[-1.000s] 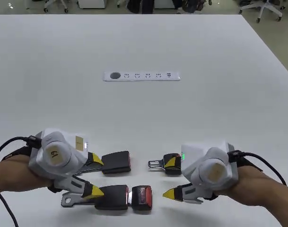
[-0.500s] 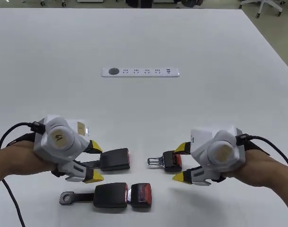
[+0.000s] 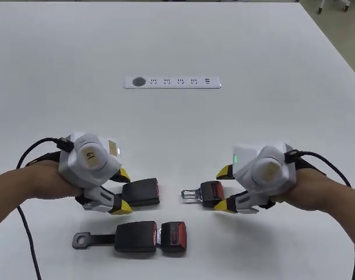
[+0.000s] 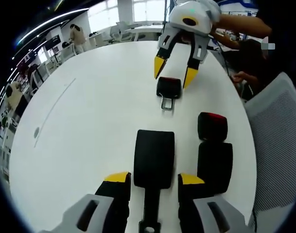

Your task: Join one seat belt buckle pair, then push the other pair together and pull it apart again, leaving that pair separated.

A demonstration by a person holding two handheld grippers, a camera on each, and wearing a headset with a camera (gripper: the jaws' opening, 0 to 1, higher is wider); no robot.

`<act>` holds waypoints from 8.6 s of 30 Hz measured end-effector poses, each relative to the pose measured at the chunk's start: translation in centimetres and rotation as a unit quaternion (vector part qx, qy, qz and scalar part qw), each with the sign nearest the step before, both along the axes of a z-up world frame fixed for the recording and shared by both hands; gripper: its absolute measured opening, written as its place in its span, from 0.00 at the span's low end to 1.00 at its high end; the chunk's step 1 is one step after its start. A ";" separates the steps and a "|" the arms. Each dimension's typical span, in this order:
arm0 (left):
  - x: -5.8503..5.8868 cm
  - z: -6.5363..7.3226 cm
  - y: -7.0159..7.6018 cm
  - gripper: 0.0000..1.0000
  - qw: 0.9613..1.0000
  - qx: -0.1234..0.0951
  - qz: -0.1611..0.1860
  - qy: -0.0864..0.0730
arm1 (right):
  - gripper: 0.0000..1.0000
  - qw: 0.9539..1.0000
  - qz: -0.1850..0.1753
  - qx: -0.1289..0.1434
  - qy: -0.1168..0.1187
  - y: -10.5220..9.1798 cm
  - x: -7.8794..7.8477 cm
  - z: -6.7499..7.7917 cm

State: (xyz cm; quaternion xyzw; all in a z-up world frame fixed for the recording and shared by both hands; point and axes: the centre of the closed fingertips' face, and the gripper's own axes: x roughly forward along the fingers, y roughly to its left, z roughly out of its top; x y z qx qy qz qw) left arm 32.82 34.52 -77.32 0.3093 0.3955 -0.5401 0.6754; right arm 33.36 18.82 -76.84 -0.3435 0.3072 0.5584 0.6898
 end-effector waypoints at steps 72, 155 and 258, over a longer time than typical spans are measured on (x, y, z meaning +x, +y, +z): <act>-0.4 -0.1 -0.2 0.31 0.997 0.023 -0.071 0.017 | 0.30 0.999 0.028 0.015 0.031 4.8 -0.1 -0.3; 0.2 -0.8 0.2 0.30 0.997 0.027 -0.075 0.009 | 0.27 0.999 0.039 0.019 0.031 8.1 0.1 -0.7; 0.1 -1.1 0.3 0.32 0.996 0.043 -0.078 0.017 | 0.30 0.998 0.046 -0.022 0.027 0.9 0.0 -0.8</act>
